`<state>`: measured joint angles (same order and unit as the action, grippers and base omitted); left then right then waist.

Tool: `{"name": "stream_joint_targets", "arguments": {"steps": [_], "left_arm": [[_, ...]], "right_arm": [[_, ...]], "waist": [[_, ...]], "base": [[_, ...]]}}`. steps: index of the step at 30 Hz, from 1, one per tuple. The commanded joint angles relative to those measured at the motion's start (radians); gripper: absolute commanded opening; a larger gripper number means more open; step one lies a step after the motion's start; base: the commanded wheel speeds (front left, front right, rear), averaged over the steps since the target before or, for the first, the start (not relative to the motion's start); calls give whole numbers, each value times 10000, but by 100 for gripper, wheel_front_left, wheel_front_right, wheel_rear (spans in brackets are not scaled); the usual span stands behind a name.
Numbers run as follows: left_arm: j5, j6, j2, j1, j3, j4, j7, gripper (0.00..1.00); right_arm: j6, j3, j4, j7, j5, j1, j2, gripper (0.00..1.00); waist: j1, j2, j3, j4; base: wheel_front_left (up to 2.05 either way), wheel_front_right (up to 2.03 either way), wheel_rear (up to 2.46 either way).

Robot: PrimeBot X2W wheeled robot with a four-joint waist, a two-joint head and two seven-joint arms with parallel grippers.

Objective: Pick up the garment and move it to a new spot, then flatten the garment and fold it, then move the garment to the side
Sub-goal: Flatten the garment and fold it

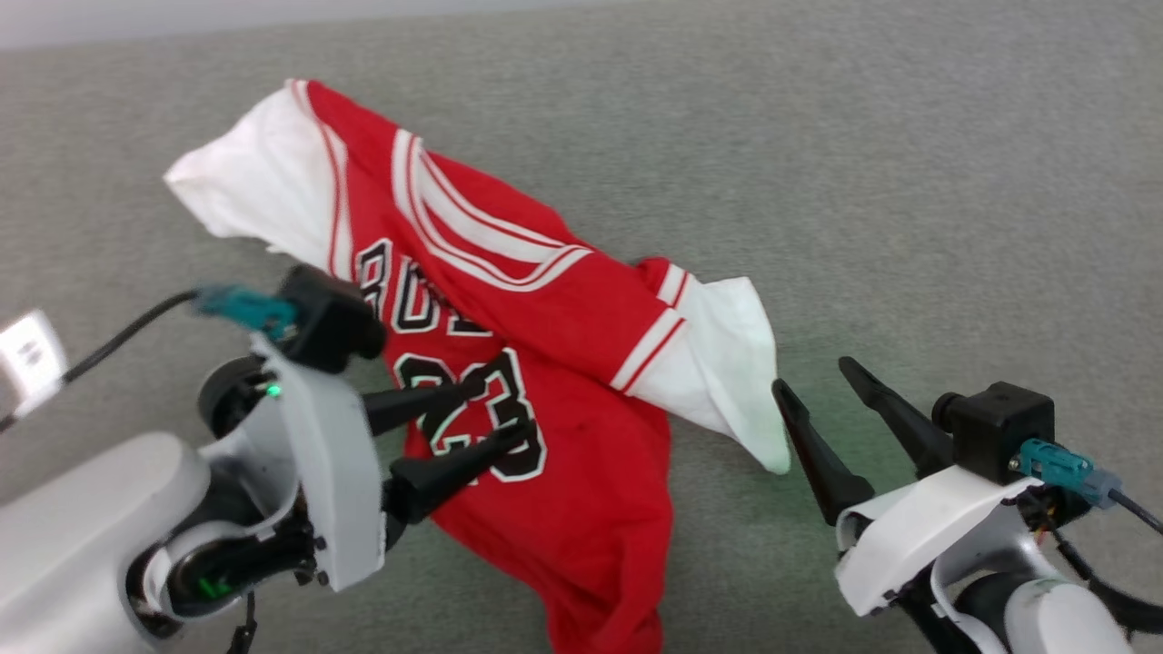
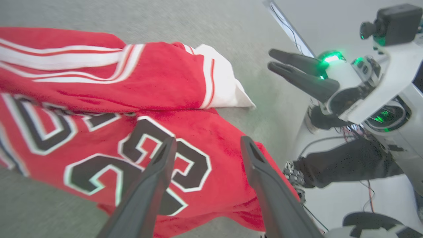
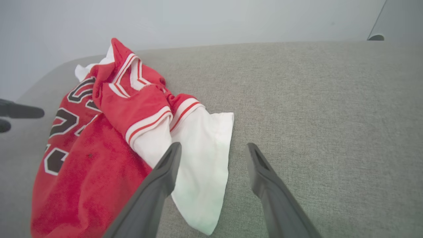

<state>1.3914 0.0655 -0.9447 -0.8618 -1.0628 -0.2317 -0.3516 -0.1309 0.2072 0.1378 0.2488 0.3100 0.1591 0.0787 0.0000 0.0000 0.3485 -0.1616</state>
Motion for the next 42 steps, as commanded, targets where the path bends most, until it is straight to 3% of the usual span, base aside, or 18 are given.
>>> {"name": "stream_joint_targets", "arguments": {"steps": [1,11,15,19,25,28,33,38,39,40,42], "left_arm": [[-130,-61,-20,345,104,83,501,100],[-1874,-949,461,2130,849,1722,5407,100],[-2563,-1282,956,2802,1351,2439,6116,100],[-3668,-1325,1911,3725,3112,2760,6157,100],[-5596,-596,3450,5268,6000,2984,6147,100],[-6261,-90,4062,5721,6990,3126,6149,100],[-7037,372,4728,6133,7937,3175,6150,100],[-7422,579,5030,6286,8340,3212,6149,100],[-7465,597,5064,6299,8394,3211,6150,100],[-7483,622,5096,6310,8442,3209,6149,100],[-7519,651,5141,6314,8515,3193,6151,100]], "right_arm": [[3,74,122,229,-57,147,221,100],[3,1036,1052,2695,179,472,2322,100],[3,1429,1351,3651,431,686,3153,100],[3,1473,1670,4335,706,838,3706,100],[3,1445,2068,5146,848,1058,4173,100],[3,1419,2135,5450,878,1202,4339,100],[3,1458,2122,5659,921,1261,4451,100],[3,1539,2080,5544,879,1294,4356,100],[3,1559,2067,5517,868,1303,4338,95],[3,1599,2054,5506,857,1317,4327,49],[3,1644,2018,5422,842,1352,4299,31]], "waist": [[0,0,-177,391],[0,0,-180,1467],[0,0,-128,1808],[0,0,-54,2173],[0,0,154,2570],[0,0,278,2697],[0,0,422,2796],[0,0,494,2765],[0,0,504,2750],[0,0,518,2733],[0,0,539,2708]], "base": [[0,0,0],[0,0,0],[0,0,0],[0,0,0],[0,0,0],[0,0,0],[0,0,0],[0,0,0],[0,0,0],[0,0,0],[0,0,0]]}}
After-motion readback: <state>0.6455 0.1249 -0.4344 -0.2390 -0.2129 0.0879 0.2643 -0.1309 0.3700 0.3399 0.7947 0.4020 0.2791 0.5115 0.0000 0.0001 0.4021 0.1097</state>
